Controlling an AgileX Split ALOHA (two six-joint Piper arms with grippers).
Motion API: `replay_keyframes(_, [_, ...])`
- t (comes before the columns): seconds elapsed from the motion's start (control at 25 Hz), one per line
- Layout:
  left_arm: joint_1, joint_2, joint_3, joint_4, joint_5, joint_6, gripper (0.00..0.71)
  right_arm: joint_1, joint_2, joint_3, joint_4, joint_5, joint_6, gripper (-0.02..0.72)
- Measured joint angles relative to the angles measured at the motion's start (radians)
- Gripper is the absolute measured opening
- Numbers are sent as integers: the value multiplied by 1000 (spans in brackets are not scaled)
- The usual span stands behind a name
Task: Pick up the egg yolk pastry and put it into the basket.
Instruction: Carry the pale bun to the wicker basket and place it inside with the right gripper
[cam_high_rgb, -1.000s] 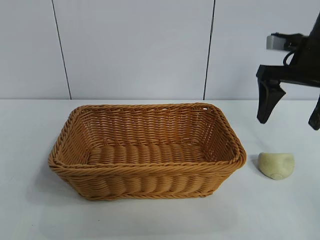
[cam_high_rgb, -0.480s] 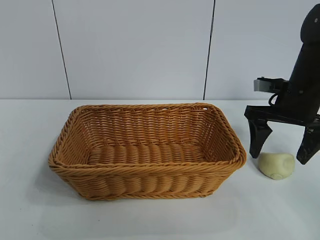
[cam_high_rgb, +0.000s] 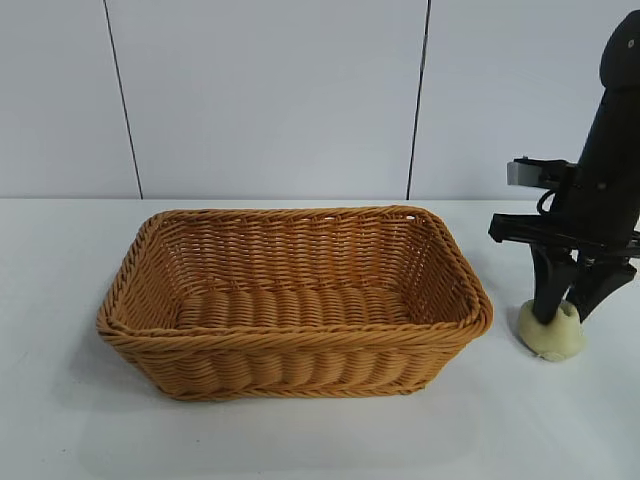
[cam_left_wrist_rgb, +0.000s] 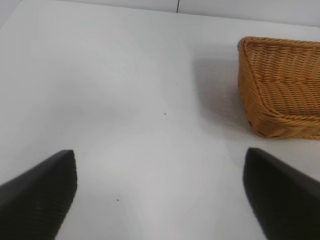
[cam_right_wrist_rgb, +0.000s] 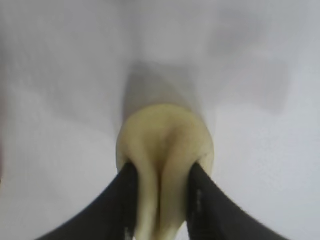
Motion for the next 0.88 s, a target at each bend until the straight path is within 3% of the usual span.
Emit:
replay_keyframes(0.28, [0,0,0,0,0,0,695,0,-99,-152,1,114,-2,71])
replay_keyframes(0.56, [0,0,0,0,0,0,695,17,-167,-288,18,165,-2,66])
replay_keyframes(0.88, [0,0,0,0,0,0,695,212,-167,-301,19,154,4,66])
